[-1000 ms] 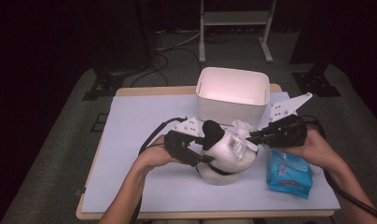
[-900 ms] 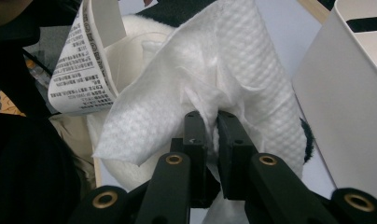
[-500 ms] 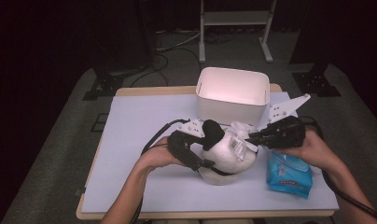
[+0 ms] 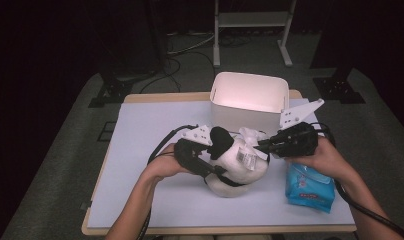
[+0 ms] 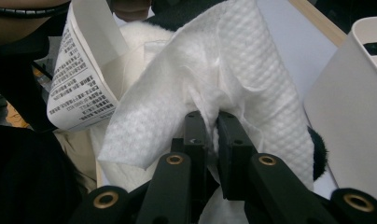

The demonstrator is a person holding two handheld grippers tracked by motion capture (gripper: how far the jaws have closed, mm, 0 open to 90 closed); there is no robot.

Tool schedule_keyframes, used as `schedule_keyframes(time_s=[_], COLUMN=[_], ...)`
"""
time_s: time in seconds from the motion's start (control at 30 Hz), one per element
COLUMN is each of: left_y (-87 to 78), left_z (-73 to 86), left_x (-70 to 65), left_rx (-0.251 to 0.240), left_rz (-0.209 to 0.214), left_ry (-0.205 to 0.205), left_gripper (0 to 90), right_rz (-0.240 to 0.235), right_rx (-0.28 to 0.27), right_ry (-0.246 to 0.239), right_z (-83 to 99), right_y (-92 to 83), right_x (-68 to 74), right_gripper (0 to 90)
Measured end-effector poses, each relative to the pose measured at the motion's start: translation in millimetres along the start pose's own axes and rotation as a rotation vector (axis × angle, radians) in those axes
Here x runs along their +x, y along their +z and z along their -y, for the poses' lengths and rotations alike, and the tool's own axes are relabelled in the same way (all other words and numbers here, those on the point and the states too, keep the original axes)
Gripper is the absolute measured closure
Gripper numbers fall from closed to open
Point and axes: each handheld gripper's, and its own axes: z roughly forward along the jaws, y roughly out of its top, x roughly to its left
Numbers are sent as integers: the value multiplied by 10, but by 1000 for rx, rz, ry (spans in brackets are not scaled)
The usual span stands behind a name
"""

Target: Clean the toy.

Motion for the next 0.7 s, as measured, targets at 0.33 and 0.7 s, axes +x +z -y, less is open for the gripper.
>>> schedule_keyframes(time_s=[0.33, 0.7], left_y=[-40, -59], left_z=[130, 162], left_x=[-81, -100], left_rx=[0, -7], left_rz=[-9, 0], left_ry=[15, 20], left_gripper=[407, 409], right_rz=[-36, 38], right_rx=[-3, 12], right_ry=[9, 56], right_z=[-11, -14], right_y=[56, 6], right_x=[-8, -215], right_gripper=[823, 820])
